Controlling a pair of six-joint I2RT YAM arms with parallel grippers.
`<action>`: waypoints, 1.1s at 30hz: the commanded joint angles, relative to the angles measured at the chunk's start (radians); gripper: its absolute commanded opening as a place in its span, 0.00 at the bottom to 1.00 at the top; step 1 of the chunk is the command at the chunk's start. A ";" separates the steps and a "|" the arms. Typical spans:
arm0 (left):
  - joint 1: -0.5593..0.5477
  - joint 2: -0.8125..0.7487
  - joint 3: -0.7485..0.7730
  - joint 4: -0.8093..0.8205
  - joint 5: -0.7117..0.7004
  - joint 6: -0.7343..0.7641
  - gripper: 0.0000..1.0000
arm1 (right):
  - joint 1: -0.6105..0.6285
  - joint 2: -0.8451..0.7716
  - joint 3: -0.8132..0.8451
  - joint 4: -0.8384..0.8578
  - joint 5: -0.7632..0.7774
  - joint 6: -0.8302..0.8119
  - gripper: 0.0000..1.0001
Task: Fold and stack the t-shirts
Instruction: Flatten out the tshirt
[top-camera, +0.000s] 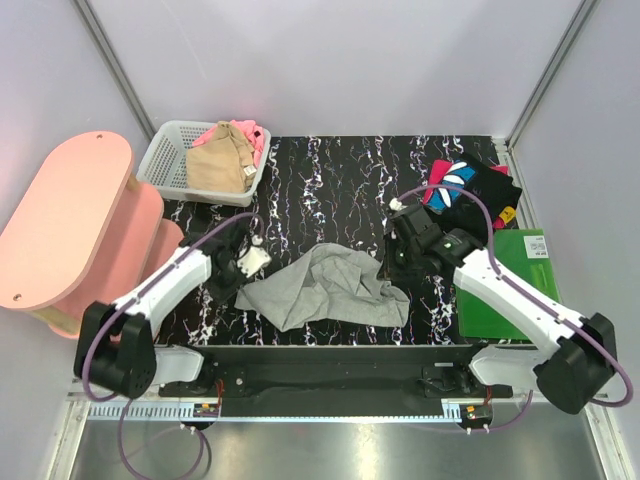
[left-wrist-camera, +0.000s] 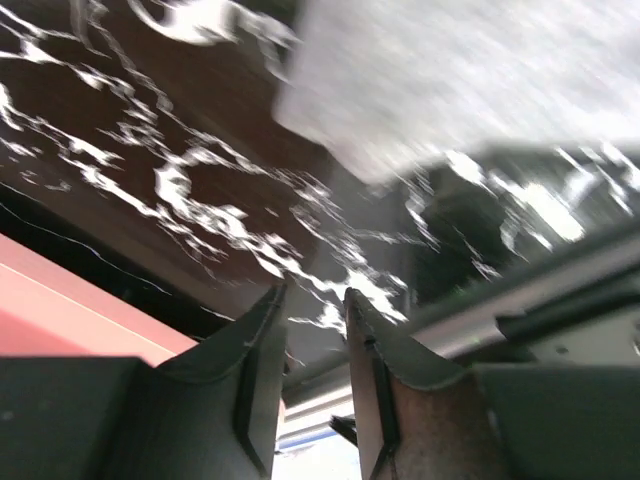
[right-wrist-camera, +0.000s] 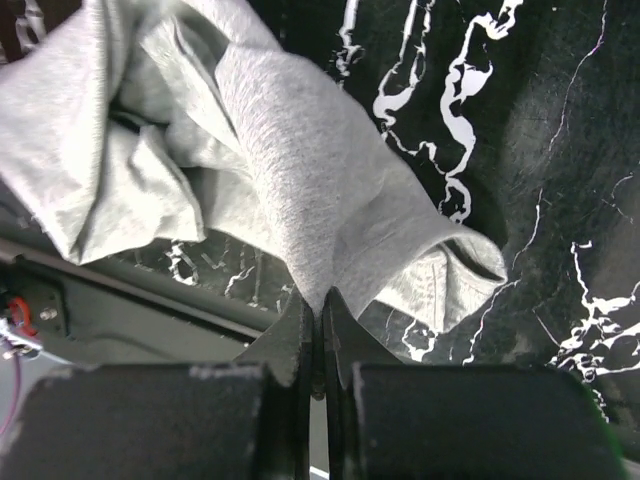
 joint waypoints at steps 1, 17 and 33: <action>0.045 0.107 0.232 0.135 -0.006 -0.017 0.34 | -0.013 0.056 -0.013 0.093 0.044 -0.010 0.00; -0.458 0.239 0.353 -0.056 0.292 -0.230 0.72 | -0.087 0.250 0.009 0.194 -0.040 -0.034 0.00; -0.452 0.360 0.262 0.066 0.215 -0.219 0.00 | -0.097 0.248 0.030 0.202 -0.072 -0.030 0.00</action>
